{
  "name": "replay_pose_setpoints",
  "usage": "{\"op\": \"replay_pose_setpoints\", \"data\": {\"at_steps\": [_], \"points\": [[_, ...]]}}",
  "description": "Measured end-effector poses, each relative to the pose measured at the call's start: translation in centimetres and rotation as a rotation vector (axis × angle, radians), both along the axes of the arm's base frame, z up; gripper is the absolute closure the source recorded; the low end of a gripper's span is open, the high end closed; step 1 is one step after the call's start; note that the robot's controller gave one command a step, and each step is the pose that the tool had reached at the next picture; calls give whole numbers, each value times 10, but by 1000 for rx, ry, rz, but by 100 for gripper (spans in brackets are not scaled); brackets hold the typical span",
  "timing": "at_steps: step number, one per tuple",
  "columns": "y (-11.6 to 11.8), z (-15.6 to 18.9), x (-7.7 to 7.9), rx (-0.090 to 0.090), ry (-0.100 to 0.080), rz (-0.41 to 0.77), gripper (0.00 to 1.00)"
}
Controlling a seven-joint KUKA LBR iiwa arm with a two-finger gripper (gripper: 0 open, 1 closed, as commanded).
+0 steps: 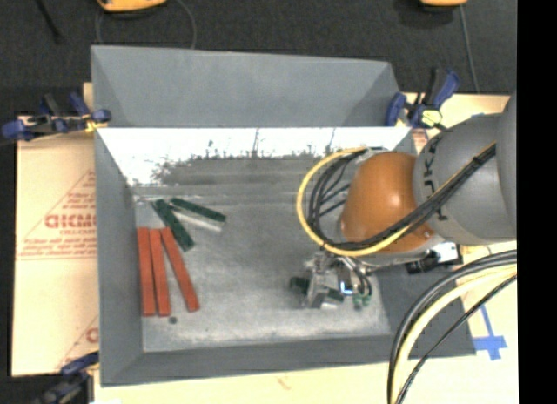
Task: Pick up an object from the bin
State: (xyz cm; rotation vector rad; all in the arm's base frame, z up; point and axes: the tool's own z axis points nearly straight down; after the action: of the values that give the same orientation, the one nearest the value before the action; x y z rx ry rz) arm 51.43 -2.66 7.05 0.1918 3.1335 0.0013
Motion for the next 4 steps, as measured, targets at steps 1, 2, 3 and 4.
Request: {"op": "replay_pose_setpoints", "data": {"at_steps": [1,2,3,4], "points": [[-11,134,0,-2,-9,9,100],[-11,129,-2,0,-1,7,0],[-29,3,10,-2,4,219,0],[-29,6,12,-1,-2,215,100]]}}
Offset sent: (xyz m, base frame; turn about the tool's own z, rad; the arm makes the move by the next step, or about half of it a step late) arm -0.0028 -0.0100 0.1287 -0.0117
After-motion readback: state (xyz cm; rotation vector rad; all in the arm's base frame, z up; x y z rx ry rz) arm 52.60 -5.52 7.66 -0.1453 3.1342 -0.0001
